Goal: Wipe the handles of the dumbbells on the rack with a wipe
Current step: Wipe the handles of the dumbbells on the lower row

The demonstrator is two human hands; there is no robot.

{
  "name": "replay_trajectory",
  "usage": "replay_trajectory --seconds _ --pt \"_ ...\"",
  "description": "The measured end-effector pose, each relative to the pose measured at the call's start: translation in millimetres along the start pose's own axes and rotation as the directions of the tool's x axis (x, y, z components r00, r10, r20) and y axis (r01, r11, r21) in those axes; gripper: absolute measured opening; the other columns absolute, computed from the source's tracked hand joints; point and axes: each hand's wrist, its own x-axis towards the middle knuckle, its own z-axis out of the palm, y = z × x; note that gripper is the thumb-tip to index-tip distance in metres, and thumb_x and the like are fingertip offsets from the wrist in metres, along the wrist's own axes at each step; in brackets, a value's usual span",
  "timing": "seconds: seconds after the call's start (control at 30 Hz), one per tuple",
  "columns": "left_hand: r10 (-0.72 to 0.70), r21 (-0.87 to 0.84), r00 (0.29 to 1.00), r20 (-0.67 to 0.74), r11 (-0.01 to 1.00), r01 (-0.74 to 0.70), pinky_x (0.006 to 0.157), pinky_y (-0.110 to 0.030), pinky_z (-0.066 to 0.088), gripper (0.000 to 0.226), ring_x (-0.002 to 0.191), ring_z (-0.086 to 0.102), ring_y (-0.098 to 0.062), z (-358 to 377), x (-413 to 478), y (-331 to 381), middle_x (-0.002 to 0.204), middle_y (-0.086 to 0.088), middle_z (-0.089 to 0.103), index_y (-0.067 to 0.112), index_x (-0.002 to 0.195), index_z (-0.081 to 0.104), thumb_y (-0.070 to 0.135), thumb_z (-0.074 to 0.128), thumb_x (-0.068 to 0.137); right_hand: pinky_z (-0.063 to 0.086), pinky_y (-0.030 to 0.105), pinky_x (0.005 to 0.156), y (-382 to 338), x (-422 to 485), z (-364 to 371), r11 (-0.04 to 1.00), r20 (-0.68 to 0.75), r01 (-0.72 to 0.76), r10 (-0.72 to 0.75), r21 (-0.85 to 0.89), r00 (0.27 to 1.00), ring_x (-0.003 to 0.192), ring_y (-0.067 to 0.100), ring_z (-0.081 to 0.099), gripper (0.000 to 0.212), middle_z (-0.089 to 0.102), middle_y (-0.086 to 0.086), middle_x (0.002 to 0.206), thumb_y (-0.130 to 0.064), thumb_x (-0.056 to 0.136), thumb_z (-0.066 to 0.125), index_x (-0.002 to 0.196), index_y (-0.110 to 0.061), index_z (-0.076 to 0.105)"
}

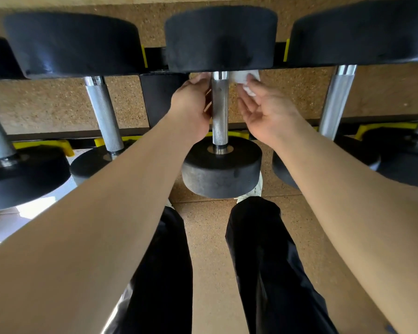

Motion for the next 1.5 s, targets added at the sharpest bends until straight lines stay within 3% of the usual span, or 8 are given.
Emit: replay_trajectory --seconds 0.13,0.37,0.53,0.63,0.77,0.93,1.17,1.5 --pt "0.04 -0.168 0.995 -0.094 0.984 -0.055 0.094 -0.03 0.057 0.008 0.099 0.074 -0.014 -25 -11 1 0.101 -0.004 0.076 0.016 0.102 0.065 0.014 0.056 0.102 0.056 0.037 0.094 17 3 20 0.963 0.067 0.074 -0.058 -0.26 0.996 0.105 0.021 0.071 0.02 0.073 0.008 0.115 -0.013 0.096 0.064 0.115 -0.016 0.069" --pt "0.136 0.194 0.989 -0.06 0.973 -0.122 0.083 -0.029 0.058 0.016 0.094 0.072 -0.018 -14 -10 -5 0.103 -0.003 0.075 0.018 0.089 0.062 0.008 0.057 0.101 0.058 0.028 0.085 -6 -4 -20 0.932 0.051 0.127 -0.117 -0.339 0.992 0.098 0.014 0.074 0.018 0.075 0.004 0.111 -0.011 0.094 0.065 0.11 -0.017 0.069" --pt "0.108 0.096 0.987 -0.116 0.991 -0.097 0.087 -0.028 0.058 0.011 0.088 0.069 -0.013 -40 -13 -7 0.101 -0.006 0.072 0.015 0.097 0.063 0.011 0.054 0.103 0.057 0.024 0.074 13 3 -11 0.805 0.082 0.188 -0.172 -0.562 0.982 0.089 0.018 0.075 0.018 0.075 0.007 0.104 0.0 0.089 0.068 0.103 -0.01 0.072" --pt "0.141 0.217 0.984 -0.113 0.97 -0.114 0.08 -0.025 0.059 0.01 0.084 0.07 -0.011 -53 -17 -16 0.096 -0.003 0.072 0.018 0.097 0.064 0.012 0.057 0.102 0.055 0.022 0.07 13 7 -10 0.719 0.105 0.233 -0.218 -0.655 0.97 0.079 0.014 0.073 0.015 0.076 0.007 0.097 0.0 0.088 0.07 0.1 -0.008 0.073" --pt "0.267 0.596 0.961 0.069 0.762 -0.254 0.069 -0.026 0.049 0.02 0.073 0.058 -0.013 -51 -13 -21 0.077 0.004 0.063 0.026 0.087 0.065 0.014 0.057 0.101 0.053 0.019 0.068 5 0 -37 0.553 0.148 0.273 -0.26 -0.788 0.954 0.075 0.01 0.07 0.013 0.075 0.001 0.087 -0.006 0.088 0.072 0.089 -0.019 0.072" --pt "0.278 0.804 0.932 0.234 0.483 -0.346 0.071 -0.034 0.049 0.014 0.072 0.054 -0.014 -77 -15 -10 0.075 0.007 0.057 0.021 0.099 0.07 0.022 0.056 0.103 0.053 0.011 0.072 24 -7 -34 0.319 0.246 0.309 -0.221 -0.896 0.944 0.08 0.004 0.066 0.005 0.072 -0.004 0.092 -0.012 0.089 0.073 0.092 -0.015 0.073" --pt "0.138 0.874 0.943 0.304 0.352 -0.334 0.082 -0.029 0.043 0.006 0.1 0.063 -0.018 -76 -17 -26 0.102 0.001 0.069 0.025 0.098 0.067 0.026 0.061 0.1 0.043 0.024 0.086 0 -12 -47 -0.037 0.293 0.291 -0.076 -0.956 0.953 0.098 0.012 0.06 0.016 0.067 -0.006 0.106 -0.024 0.088 0.075 0.104 -0.021 0.075" --pt "0.057 0.905 0.918 0.393 0.155 -0.397 0.079 -0.029 0.039 0.007 0.096 0.056 -0.016 -90 -28 -15 0.099 0.004 0.062 0.028 0.095 0.065 0.027 0.06 0.1 0.044 0.021 0.084 8 -11 -31 -0.137 0.298 0.305 0.07 -0.942 0.952 0.089 0.008 0.062 0.012 0.068 -0.008 0.092 -0.014 0.084 0.078 0.093 -0.022 0.078"
